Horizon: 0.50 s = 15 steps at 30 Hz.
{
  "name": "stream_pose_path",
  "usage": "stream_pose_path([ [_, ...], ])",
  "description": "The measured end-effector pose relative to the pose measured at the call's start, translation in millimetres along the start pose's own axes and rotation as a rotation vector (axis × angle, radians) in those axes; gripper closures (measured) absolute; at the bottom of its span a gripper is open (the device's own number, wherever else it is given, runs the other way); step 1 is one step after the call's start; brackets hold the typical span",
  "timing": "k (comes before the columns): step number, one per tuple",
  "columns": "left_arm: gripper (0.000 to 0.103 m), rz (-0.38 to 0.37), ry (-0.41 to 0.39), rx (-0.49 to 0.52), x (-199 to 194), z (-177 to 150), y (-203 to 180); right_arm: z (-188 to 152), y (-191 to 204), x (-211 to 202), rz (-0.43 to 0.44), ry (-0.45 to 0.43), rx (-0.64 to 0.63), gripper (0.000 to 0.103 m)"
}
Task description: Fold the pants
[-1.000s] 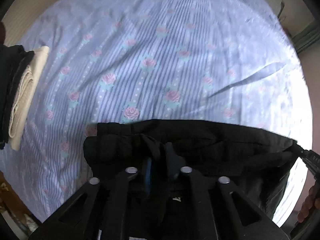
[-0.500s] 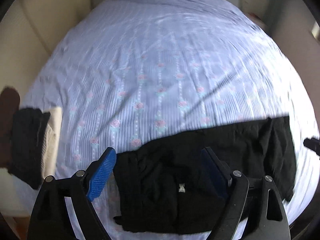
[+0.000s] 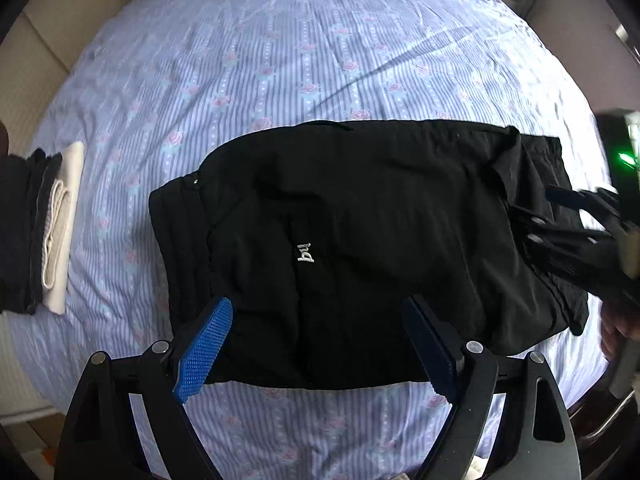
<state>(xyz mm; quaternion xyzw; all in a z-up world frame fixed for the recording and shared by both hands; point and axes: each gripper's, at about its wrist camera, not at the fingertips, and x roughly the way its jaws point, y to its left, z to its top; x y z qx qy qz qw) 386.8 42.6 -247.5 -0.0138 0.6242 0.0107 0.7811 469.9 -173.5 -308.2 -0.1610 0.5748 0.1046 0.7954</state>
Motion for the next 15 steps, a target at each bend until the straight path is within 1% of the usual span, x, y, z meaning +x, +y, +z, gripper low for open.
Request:
stream_pose_path([
  [1, 0.016, 0.000, -0.003, -0.010, -1.3, 0.5, 1.8, 6.2, -0.6, 7.4, -0.007, 0.021, 0.013, 0.041],
  [3, 0.016, 0.009, -0.009, -0.025, -2.7, 1.1, 4.5, 14.5, -6.8, 26.3, -0.010, 0.087, 0.057, 0.052],
  [4, 0.016, 0.012, -0.012, -0.031, -3.7, 2.0, 6.5, 16.4, -10.9, 32.8, -0.006, 0.112, 0.077, 0.063],
  [5, 0.016, 0.013, -0.013, -0.037, -4.3, 3.3, 9.4, 17.5, -16.1, 38.0, 0.008, 0.128, 0.092, 0.071],
  [6, 0.016, 0.015, -0.014, -0.046, -5.3, 4.1, 11.4, 18.1, -22.2, 40.9, 0.022, 0.134, 0.099, 0.077],
  [7, 0.016, 0.018, -0.016, -0.053, -6.0, 4.7, 12.9, 18.5, -28.6, 40.5, 0.021, 0.131, 0.100, 0.093],
  [8, 0.016, 0.018, -0.016, -0.057, -7.0, 5.3, 14.5, 19.3, -35.6, 37.9, 0.000, 0.123, 0.098, 0.095],
  [9, 0.016, 0.019, -0.017, -0.062, -8.4, 5.5, 15.3, 20.3, -46.1, 31.2, -0.027, 0.099, 0.099, 0.096],
  [12, 0.016, 0.015, -0.019, -0.070, -10.1, 8.2, 13.9, 28.4, -92.9, 6.6, -0.101, 0.024, 0.150, 0.097],
  [15, 0.016, 0.008, -0.019, -0.064, -9.1, 11.1, 5.2, 37.9, -138.1, -2.1, -0.170, 0.005, 0.215, 0.096],
])
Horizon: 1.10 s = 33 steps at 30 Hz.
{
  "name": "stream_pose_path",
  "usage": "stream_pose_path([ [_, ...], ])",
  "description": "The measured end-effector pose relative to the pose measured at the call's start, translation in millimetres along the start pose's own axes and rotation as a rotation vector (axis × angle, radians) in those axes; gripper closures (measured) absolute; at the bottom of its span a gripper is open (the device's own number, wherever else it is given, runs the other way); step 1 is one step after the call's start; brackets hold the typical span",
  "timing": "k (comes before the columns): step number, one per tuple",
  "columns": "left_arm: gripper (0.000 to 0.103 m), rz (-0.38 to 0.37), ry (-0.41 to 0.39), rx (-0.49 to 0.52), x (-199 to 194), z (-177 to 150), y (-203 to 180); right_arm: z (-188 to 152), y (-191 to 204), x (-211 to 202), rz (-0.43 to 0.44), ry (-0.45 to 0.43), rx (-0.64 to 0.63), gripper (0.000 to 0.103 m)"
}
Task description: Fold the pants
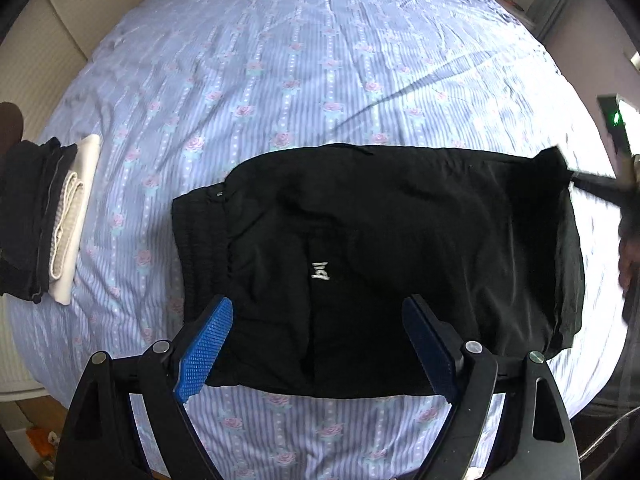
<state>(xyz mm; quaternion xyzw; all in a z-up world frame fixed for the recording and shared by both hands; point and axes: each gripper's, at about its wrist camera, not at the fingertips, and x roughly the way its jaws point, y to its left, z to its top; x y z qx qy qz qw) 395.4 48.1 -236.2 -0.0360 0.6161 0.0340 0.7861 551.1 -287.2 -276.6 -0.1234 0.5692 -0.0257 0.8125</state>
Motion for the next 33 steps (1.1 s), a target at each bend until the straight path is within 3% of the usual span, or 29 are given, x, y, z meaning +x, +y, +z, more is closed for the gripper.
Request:
stream_pose_path([
  [2, 0.016, -0.009, 0.004, 0.015, 1.7, 1.5, -9.4, 7.8, -24.1, 3.3, -0.040, 0.010, 0.031, 0.096],
  [3, 0.016, -0.011, 0.005, 0.031, 1.9, 2.4, -16.8, 9.3, -32.7, 2.7, -0.102, 0.002, 0.038, 0.095],
  [4, 0.016, -0.015, 0.001, 0.049, 1.3, 3.1, -24.7, 6.9, -37.8, 1.2, -0.162, 0.001, 0.035, 0.088],
  [5, 0.016, -0.019, -0.005, 0.067, -0.1, 3.4, -31.8, 4.1, -42.3, 0.0, -0.215, 0.004, 0.027, 0.065],
  [7, 0.016, -0.029, -0.015, 0.117, -3.8, 3.2, -48.8, -3.9, -50.4, -10.1, -0.271, -0.025, 0.033, 0.040],
  [10, 0.016, -0.042, -0.033, 0.182, -10.4, -1.5, -69.0, -26.7, -58.2, -30.1, -0.192, -0.033, 0.047, 0.040],
  [14, 0.016, -0.051, -0.023, 0.236, -15.5, -14.3, -86.1, -76.7, -61.2, -51.6, 0.029, -0.024, 0.077, 0.040],
  [17, 0.016, -0.058, -0.007, 0.245, -17.4, -25.2, -91.2, -124.8, -38.6, -57.9, 0.161, 0.032, 0.088, 0.040],
  [21, 0.016, -0.059, 0.014, 0.250, -20.6, -42.8, -98.9, -173.7, -7.7, -42.1, 0.246, 0.153, 0.038, 0.041],
  [23, 0.016, -0.055, 0.020, 0.256, -21.9, -50.7, -103.1, -185.1, 5.0, -28.1, 0.214, 0.182, -0.018, 0.044],
  [24, 0.016, -0.051, 0.022, 0.258, -22.1, -54.8, -105.8, -186.6, 8.1, -21.2, 0.186, 0.202, -0.039, 0.050],
  [26, 0.016, -0.047, 0.026, 0.265, -23.2, -62.5, -110.1, -186.9, 9.1, -7.4, 0.156, 0.232, -0.065, 0.083],
  [28, 0.016, -0.042, 0.028, 0.267, -23.9, -69.0, -112.9, -181.4, -2.0, -2.0, 0.146, 0.212, -0.041, 0.095],
  [33, 0.016, -0.050, 0.046, 0.268, -24.2, -82.6, -122.0, -160.0, -66.1, -13.9, 0.063, 0.122, 0.159, 0.097],
])
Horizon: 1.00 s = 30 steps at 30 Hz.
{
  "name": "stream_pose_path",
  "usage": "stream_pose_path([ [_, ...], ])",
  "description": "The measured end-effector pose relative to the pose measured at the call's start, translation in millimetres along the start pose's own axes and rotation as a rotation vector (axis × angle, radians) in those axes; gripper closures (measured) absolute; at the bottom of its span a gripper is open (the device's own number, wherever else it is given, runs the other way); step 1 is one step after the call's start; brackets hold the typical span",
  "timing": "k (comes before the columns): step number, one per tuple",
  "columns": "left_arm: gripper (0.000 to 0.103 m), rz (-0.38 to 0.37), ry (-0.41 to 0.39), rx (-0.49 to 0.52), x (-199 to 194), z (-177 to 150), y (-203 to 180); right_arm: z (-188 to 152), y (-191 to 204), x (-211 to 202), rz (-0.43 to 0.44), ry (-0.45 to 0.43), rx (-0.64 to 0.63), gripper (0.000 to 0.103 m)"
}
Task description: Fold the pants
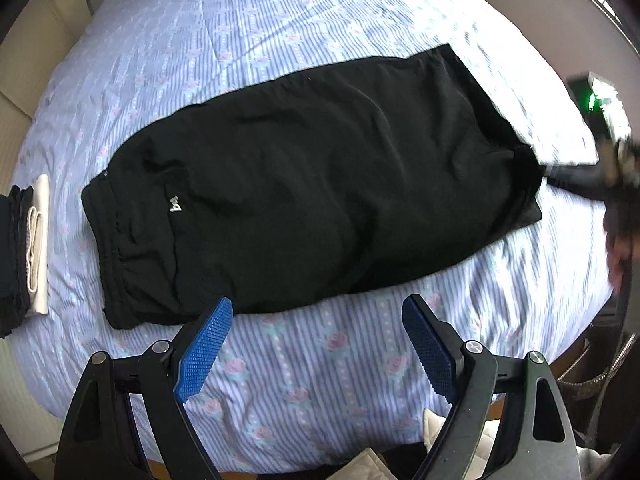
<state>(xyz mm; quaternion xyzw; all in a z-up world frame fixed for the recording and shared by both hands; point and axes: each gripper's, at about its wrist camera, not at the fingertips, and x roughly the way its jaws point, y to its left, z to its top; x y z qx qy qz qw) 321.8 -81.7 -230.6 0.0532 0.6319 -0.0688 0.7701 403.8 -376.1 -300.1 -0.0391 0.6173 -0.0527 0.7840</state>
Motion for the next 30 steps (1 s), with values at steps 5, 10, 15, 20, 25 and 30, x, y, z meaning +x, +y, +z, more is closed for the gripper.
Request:
stream_pose_path([
  [5, 0.016, 0.002, -0.003, 0.019, -0.4, -0.7, -14.8, -9.6, -41.7, -5.4, -0.062, 0.017, 0.154, 0.054],
  [10, 0.016, 0.031, -0.056, 0.164, 1.5, -1.8, -35.0, -55.4, -47.5, -36.8, 0.075, -0.008, 0.236, 0.050],
  [15, 0.016, 0.041, -0.103, 0.429, 14.3, -12.6, -62.6, -104.0, -18.0, -40.5, 0.194, 0.054, 0.226, 0.050],
  [20, 0.020, 0.151, -0.195, 0.827, 30.3, -37.0, -103.7, -151.9, 6.1, -42.8, 0.221, 0.109, 0.230, 0.050],
  [25, 0.046, 0.235, -0.296, 1.207, 68.1, -68.5, -131.8, -187.1, 10.5, -43.4, 0.224, 0.138, 0.323, 0.050],
  [30, 0.072, 0.278, -0.294, 1.301, 99.1, -66.2, -135.6, -215.9, 8.5, -46.1, 0.197, 0.156, 0.443, 0.050],
])
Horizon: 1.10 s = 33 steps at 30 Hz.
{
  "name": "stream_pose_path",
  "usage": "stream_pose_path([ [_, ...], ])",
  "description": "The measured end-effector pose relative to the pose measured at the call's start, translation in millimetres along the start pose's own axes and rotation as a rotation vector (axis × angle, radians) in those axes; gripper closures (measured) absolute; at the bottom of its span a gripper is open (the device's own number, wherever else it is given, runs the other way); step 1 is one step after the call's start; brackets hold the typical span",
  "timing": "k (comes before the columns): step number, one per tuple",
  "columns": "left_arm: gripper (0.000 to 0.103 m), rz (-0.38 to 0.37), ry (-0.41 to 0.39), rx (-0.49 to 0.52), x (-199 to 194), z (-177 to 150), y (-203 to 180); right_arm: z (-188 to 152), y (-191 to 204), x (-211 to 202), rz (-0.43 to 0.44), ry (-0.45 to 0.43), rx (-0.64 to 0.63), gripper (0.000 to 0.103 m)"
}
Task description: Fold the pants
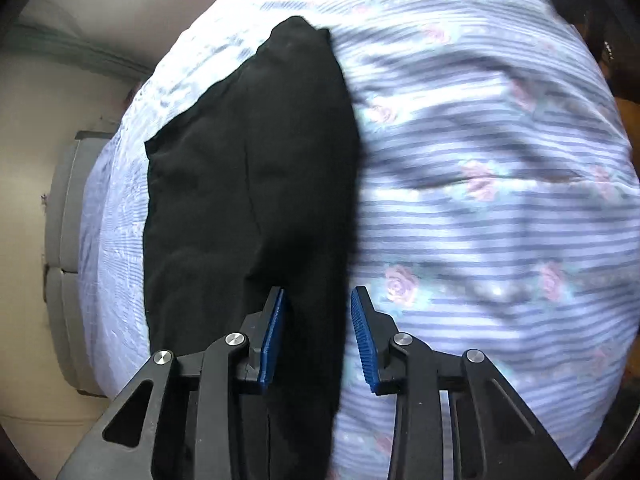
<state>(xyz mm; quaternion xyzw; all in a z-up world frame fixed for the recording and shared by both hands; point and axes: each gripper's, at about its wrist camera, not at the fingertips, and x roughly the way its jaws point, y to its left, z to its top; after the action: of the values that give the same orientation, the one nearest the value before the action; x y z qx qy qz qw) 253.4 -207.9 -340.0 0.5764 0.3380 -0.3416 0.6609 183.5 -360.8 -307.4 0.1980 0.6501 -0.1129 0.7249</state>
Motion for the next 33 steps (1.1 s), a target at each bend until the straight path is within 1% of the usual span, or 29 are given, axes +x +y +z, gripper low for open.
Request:
stream_pose_path([
  [1, 0.088, -0.014, 0.003, -0.011, 1.6, 0.0, 6.5, -2.4, -0.4, -0.3, 0.005, -0.002, 0.020, 0.050],
  [2, 0.096, -0.025, 0.003, -0.025, 0.3, 0.6, 14.1, -3.5, 0.8, -1.6, 0.011, -0.006, 0.039, 0.050],
  [3, 0.096, -0.066, -0.008, -0.059, -4.7, 1.7, 27.0, -5.0, 1.4, -2.6, 0.018, -0.011, 0.052, 0.050],
  [4, 0.096, -0.120, -0.037, -0.121, -13.3, 1.7, 44.9, -5.5, 3.3, -4.3, 0.033, -0.022, 0.065, 0.050],
  [5, 0.096, -0.150, -0.059, -0.177, -18.4, 1.4, 56.7, -6.2, 1.2, -6.1, 0.046, -0.031, 0.071, 0.050],
  [6, 0.096, -0.197, -0.068, -0.254, -21.9, 0.0, 77.5, -4.8, 4.2, -7.8, 0.061, -0.042, 0.078, 0.050],
  [8, 0.096, -0.317, -0.073, -0.405, -19.4, -5.0, 117.8, 3.6, 16.0, -6.6, 0.095, -0.061, 0.085, 0.050],
  [11, 0.098, -0.403, -0.063, -0.628, 1.9, -25.8, 176.1, 21.9, 35.1, -8.6, 0.142, -0.090, 0.076, 0.050],
  [13, 0.098, -0.439, -0.038, -0.741, 20.2, -39.2, 202.6, 36.7, 51.0, -9.9, 0.178, -0.104, 0.051, 0.050],
  [14, 0.098, -0.433, -0.021, -0.769, 27.2, -43.1, 210.4, 42.2, 58.8, -10.3, 0.187, -0.110, 0.035, 0.050],
  [15, 0.098, -0.408, 0.011, -0.777, 33.3, -46.4, 216.3, 48.9, 67.3, -8.8, 0.181, -0.115, 0.019, 0.050],
  [16, 0.098, -0.409, 0.006, -0.757, 31.6, -46.6, 217.9, 51.3, 71.0, -7.7, 0.176, -0.114, 0.013, 0.050],
  [18, 0.091, -0.472, -0.065, -0.668, 12.4, -44.3, 207.3, 53.2, 75.4, -6.0, 0.174, -0.114, 0.020, 0.050],
  [20, 0.060, -0.501, -0.112, -0.544, -7.6, -37.2, 183.8, 52.1, 72.9, -0.8, 0.173, -0.097, 0.027, 0.050],
  [21, 0.056, -0.492, -0.133, -0.478, -16.9, -33.2, 166.7, 49.3, 72.7, 0.4, 0.165, -0.087, 0.024, 0.050],
  [24, 0.057, -0.464, -0.169, -0.272, -34.9, -18.9, 109.5, 38.3, 70.5, 2.6, 0.131, -0.059, 0.013, 0.050],
  [26, 0.057, -0.420, -0.175, -0.166, -34.3, -12.8, 78.5, 28.6, 66.6, 6.2, 0.118, -0.036, 0.023, 0.050],
  [27, 0.057, -0.382, -0.179, -0.109, -33.9, -12.3, 62.1, 25.6, 64.4, 6.7, 0.114, -0.029, 0.029, 0.050],
  [28, 0.057, -0.344, -0.175, -0.076, -30.0, -11.4, 52.5, 21.5, 62.5, 8.3, 0.111, -0.021, 0.035, 0.050],
  [30, 0.058, -0.233, -0.159, 0.003, -21.5, -9.1, 32.7, 14.0, 58.3, 10.5, 0.105, -0.008, 0.048, 0.050],
  [31, 0.064, -0.176, -0.170, 0.028, -19.4, -8.4, 29.0, 12.1, 56.9, 12.1, 0.103, -0.004, 0.051, 0.050],
  [32, 0.078, -0.133, -0.174, 0.054, -15.4, -7.3, 26.1, 9.8, 56.1, 12.8, 0.102, 0.000, 0.054, 0.050],
  [33, 0.087, -0.138, -0.163, 0.057, -10.1, -7.6, 28.1, 7.8, 55.6, 13.5, 0.104, 0.003, 0.056, 0.050],
])
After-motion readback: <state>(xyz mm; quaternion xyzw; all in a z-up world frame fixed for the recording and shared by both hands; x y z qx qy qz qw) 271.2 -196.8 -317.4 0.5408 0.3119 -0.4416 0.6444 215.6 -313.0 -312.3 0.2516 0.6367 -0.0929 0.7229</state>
